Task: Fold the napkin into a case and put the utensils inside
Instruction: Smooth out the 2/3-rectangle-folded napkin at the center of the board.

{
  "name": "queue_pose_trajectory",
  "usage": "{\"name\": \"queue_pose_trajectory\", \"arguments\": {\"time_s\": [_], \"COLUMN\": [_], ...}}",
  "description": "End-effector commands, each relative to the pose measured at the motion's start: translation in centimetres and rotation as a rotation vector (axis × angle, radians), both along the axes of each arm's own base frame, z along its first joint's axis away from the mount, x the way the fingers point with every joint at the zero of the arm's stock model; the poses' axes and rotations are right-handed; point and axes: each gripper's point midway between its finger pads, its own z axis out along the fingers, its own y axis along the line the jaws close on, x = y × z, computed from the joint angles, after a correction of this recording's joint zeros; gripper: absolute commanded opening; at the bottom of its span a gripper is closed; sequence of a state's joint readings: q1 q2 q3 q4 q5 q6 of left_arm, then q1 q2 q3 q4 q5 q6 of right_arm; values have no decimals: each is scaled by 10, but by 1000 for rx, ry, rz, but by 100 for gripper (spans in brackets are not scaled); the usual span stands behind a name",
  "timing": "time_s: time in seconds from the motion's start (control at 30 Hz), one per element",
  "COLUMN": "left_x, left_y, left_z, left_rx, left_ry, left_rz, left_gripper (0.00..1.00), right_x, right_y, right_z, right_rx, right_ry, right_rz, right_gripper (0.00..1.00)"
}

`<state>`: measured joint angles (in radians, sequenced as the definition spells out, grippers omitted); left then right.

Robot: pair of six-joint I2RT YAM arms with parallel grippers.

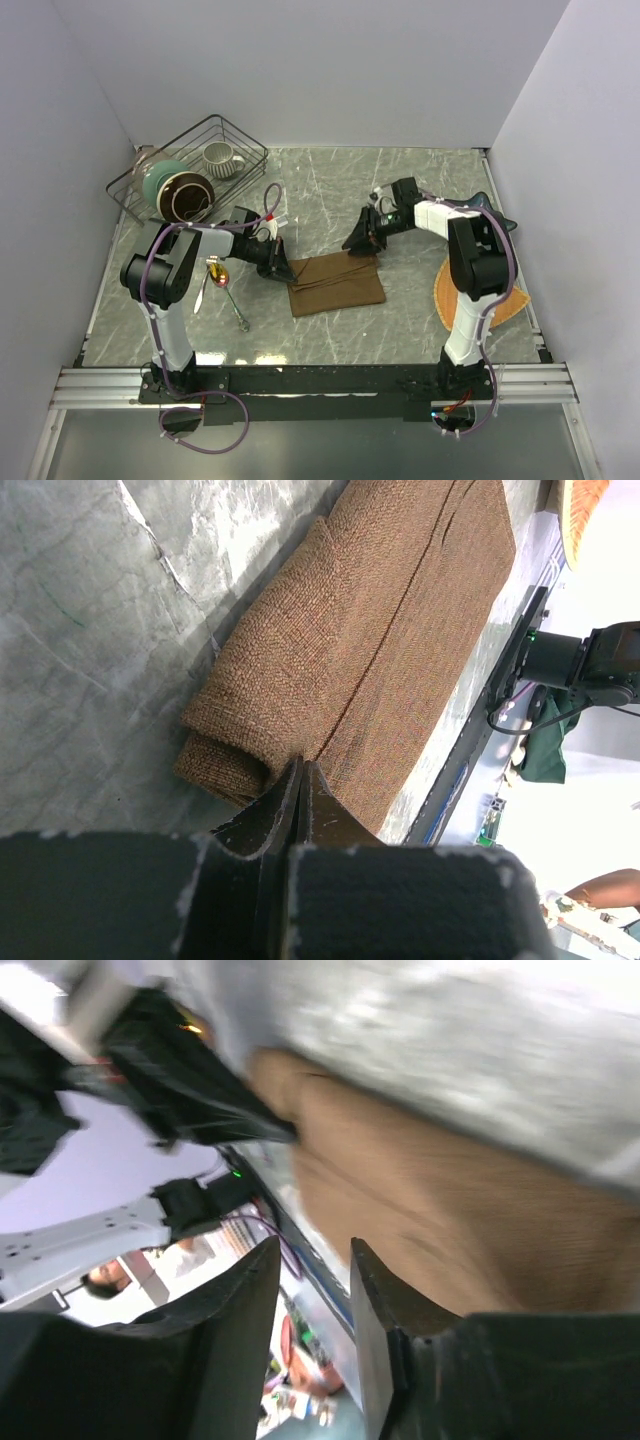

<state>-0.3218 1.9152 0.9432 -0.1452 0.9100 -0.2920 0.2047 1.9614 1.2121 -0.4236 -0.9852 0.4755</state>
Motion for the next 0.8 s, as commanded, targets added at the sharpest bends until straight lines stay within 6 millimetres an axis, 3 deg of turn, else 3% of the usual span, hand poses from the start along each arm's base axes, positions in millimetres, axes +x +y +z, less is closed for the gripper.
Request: {"name": "queue_pose_trajectory", "arguments": {"time_s": [0.0,0.07,0.2,0.3,0.43,0.53,0.63,0.67,0.77], "left_x": [2,1,1,2,0,-1,4,5,19], "left_y": [12,13,13,14,14,7,-3,-7,-13], "left_z": [-28,-29,-29,-27,-21,2,41,63,106], "left_rx": [113,116,128,136,117,21,-86,-138,-226], "left_ry": [-16,-13,-7,-9,-12,-31,-123,-170,-260], "left_rz": [6,6,2,-2,-17,-35,-57,-68,-44], "left_gripper": [3,3,3,3,4,14,25,29,31], "right_x": [12,15,12,6,-10,-16,-16,-14,-13], "right_y": [18,17,3,-7,-15,-19,-20,-19,-19], "right_z": [26,10,-42,-66,-82,-88,-89,-88,-88], "right_rx": [12,-26,-138,-204,-244,-274,-290,-290,-293], "right_ry": [-87,-72,18,79,137,151,144,139,133], "right_rz": [-13,-32,-65,-83,-81,-80,-80,-79,-78], "right_gripper": [43,41,37,35,33,32,32,31,31]}}
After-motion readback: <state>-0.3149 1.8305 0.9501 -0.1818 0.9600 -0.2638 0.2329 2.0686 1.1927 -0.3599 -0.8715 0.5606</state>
